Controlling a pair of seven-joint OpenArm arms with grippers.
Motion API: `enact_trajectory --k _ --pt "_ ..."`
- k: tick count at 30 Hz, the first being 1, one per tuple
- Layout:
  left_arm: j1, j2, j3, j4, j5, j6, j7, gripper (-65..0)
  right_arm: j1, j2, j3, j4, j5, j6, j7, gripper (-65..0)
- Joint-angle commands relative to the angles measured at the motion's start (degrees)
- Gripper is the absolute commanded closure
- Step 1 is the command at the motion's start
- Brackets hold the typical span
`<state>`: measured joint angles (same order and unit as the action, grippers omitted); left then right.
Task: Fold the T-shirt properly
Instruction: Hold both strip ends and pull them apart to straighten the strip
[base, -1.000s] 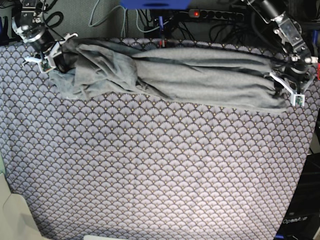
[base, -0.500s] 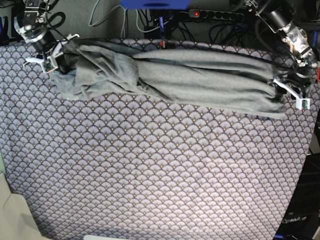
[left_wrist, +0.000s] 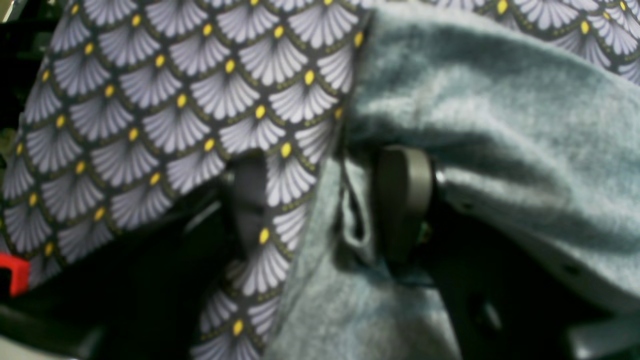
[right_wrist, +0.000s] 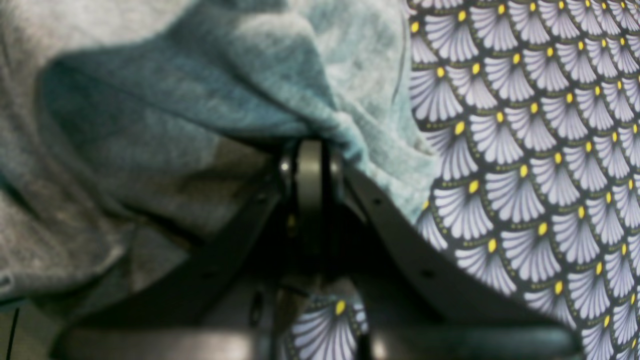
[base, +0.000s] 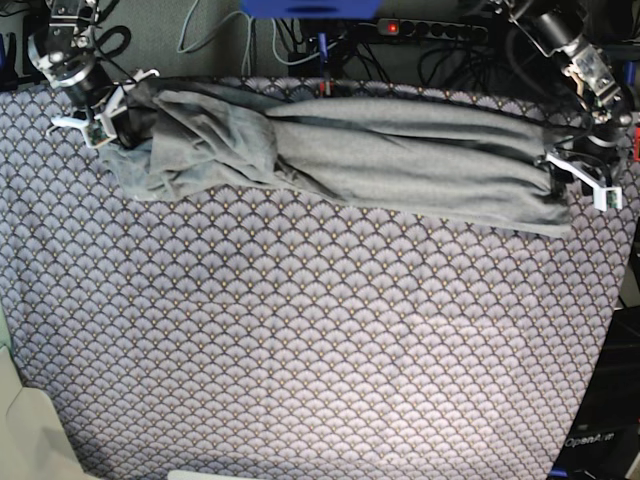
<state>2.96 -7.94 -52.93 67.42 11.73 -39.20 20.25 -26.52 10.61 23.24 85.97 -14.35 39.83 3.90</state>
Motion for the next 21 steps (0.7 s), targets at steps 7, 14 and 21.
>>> enact_trajectory --k 7,14,21 --pt "5.3 2.3 5.8 -2.8 11.5 -0.8 14.0 -34.8 -0.1 0.3 0.0 0.1 -1.4 0.2 -2.0 0.0" --pt "6.1 3.6 9.3 -2.8 11.6 -0.8 13.9 -34.7 -0.1 0.3 0.0 0.1 -1.4 0.2 -2.0 0.0" --pt "6.1 3.7 9.4 -2.8 12.0 -0.8 14.3 -23.0 -0.1 0.3 0.0 0.1 -1.4 0.2 -2.0 0.0"
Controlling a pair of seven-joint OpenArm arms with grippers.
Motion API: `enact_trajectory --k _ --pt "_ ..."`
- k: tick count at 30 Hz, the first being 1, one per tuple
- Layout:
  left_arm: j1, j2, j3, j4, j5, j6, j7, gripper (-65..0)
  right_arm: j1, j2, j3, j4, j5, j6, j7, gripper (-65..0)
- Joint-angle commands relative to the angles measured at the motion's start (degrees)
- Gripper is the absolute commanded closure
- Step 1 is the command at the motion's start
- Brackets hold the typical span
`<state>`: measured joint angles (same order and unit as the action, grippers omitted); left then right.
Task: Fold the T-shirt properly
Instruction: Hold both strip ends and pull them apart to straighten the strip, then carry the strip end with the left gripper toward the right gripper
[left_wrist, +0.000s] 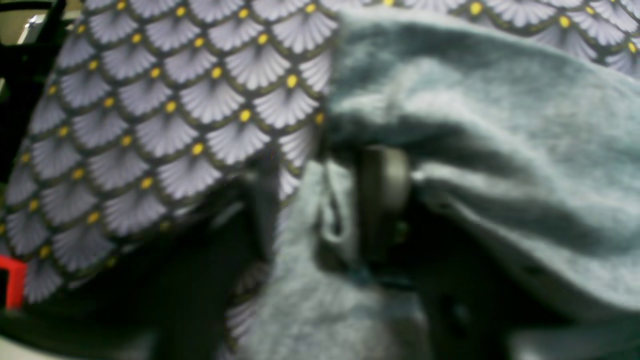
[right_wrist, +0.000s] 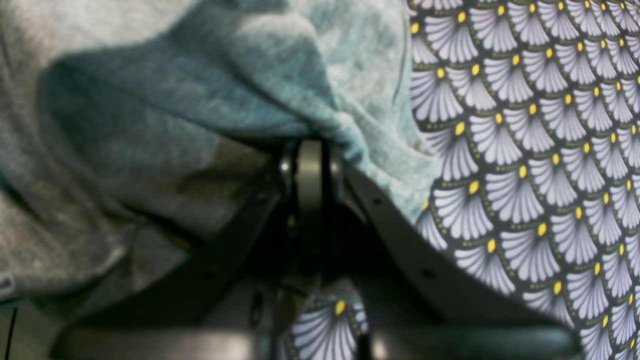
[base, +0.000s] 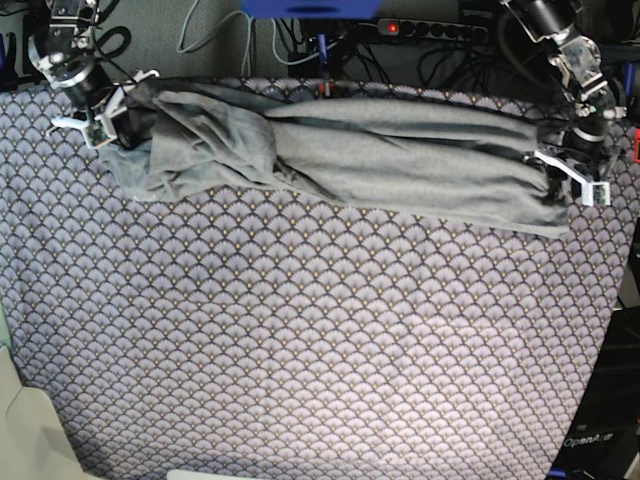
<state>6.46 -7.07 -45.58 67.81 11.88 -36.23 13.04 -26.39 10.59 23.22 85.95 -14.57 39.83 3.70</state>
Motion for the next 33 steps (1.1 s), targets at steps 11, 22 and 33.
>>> enact_trajectory --k 11,22,33 --pt "2.0 2.6 2.0 -9.4 11.9 -3.8 21.0 -8.1 0.2 0.4 0.0 0.2 -1.2 0.2 -1.8 0.0" --pt "2.7 8.0 1.9 3.9 11.9 -3.8 22.5 0.0 0.2 0.4 0.0 0.2 -1.2 0.2 -1.8 0.0" --pt "4.5 15.8 3.5 28.4 11.8 -3.8 32.3 0.0 0.2 0.4 0.0 0.1 -1.2 0.2 -1.8 0.0"
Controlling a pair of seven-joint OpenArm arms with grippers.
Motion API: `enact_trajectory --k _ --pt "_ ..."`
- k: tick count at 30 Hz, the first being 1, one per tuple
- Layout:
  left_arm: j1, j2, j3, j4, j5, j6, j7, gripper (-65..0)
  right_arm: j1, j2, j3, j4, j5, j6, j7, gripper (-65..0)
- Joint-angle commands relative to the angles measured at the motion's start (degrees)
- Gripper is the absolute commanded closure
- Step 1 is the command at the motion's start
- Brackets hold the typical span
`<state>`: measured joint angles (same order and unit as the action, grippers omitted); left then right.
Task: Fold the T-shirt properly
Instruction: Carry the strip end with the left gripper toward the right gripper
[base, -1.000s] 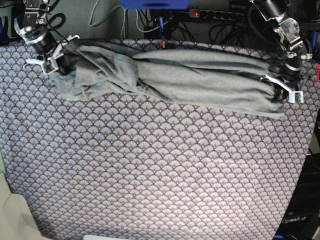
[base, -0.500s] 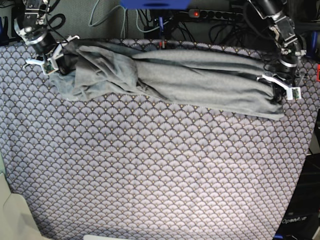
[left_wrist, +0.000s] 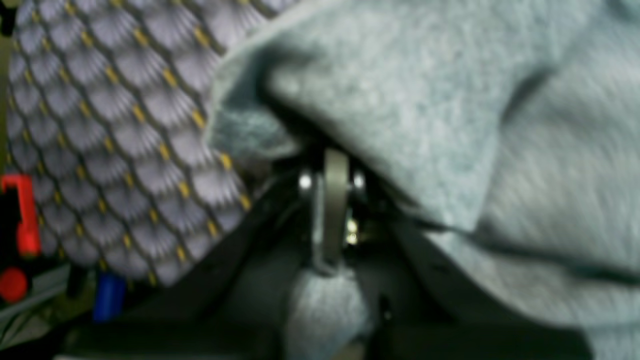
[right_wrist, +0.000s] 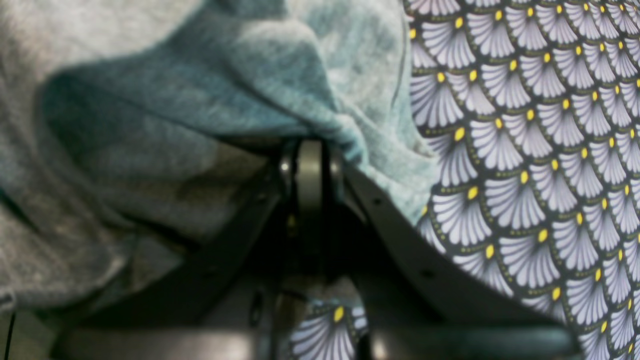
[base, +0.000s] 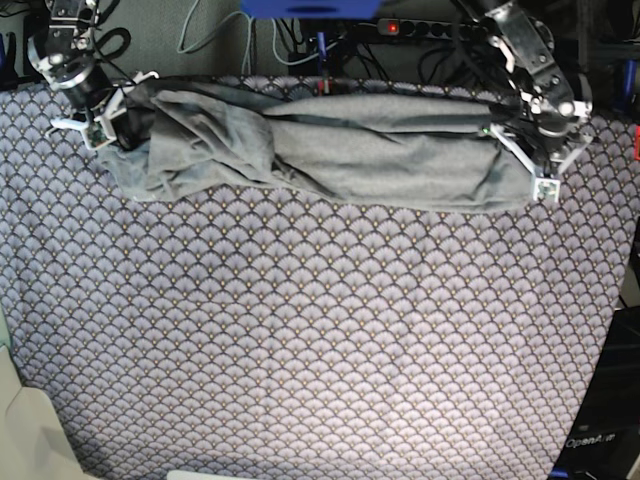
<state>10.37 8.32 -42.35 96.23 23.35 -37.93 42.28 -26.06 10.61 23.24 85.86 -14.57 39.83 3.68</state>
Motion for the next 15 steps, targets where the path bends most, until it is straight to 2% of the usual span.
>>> enact_trajectory --k 1,9,15 --pt "0.7 0.5 1.4 1.8 0.2 -2.1 3.8 0.0 -0.2 0.3 0.0 0.2 -1.2 0.2 -1.8 0.0" --pt "1.5 0.7 7.1 14.9 -0.1 -2.1 13.1 0.0 -0.2 0.2 0.0 0.2 -1.2 0.2 -1.8 0.0" --pt "1.2 0.7 10.9 18.2 -0.1 -2.1 17.5 0.0 -0.2 0.2 0.0 0.2 -1.2 0.2 -1.8 0.0"
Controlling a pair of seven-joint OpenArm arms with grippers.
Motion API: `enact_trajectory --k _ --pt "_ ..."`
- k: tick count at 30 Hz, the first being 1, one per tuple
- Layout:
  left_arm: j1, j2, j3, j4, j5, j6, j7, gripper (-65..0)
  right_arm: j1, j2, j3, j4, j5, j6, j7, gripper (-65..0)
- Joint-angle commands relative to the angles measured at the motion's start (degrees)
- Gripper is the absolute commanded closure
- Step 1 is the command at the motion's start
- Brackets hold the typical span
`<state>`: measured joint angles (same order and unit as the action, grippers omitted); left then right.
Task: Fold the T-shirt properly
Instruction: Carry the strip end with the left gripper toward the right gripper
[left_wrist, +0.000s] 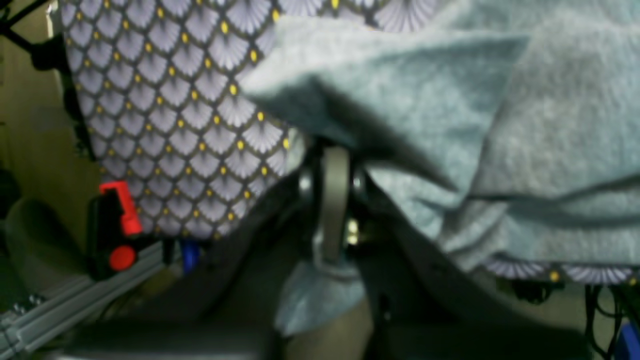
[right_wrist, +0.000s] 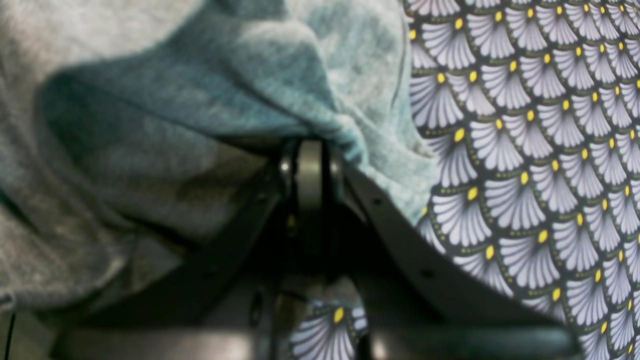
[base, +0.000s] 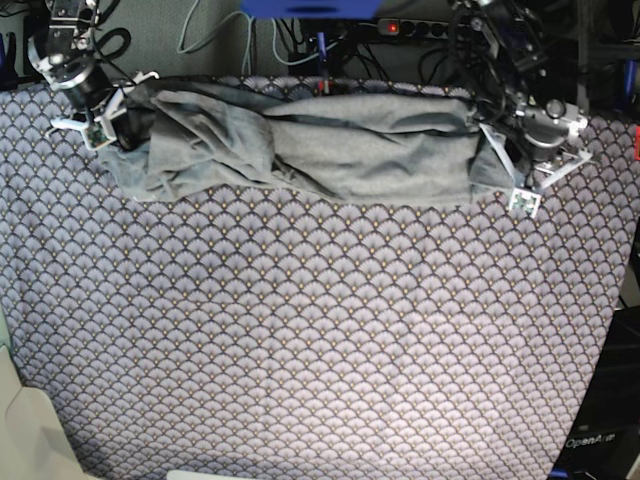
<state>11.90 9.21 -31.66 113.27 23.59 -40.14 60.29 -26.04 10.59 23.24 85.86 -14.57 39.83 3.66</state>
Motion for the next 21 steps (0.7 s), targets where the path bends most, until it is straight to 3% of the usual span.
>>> enact_trajectory --k 1,7,10,14,21 --pt "-0.3 -0.2 1.4 1.2 -0.3 0.1 -0.1 0.0 -0.2 0.3 0.0 0.2 -1.2 0.2 -1.8 0.0" --pt "0.1 -0.2 8.3 1.1 -0.4 0.1 0.7 0.0 -0.2 0.3 0.0 0.2 -1.2 0.2 -1.8 0.0" --pt "0.2 -0.2 13.0 1.1 -0.6 0.1 4.2 0.0 -0.2 0.3 0.0 0.2 -1.2 0.2 -1.8 0.0" --pt "0.4 -0.2 17.1 1.2 -5.4 0.1 7.6 0.0 -0.2 0.3 0.0 0.2 -1.2 0.2 -1.8 0.0" --pt "3.3 -0.2 24.2 1.2 -10.9 0.1 8.0 0.0 -0.1 0.3 0.0 0.2 -1.2 0.2 -1.8 0.0"
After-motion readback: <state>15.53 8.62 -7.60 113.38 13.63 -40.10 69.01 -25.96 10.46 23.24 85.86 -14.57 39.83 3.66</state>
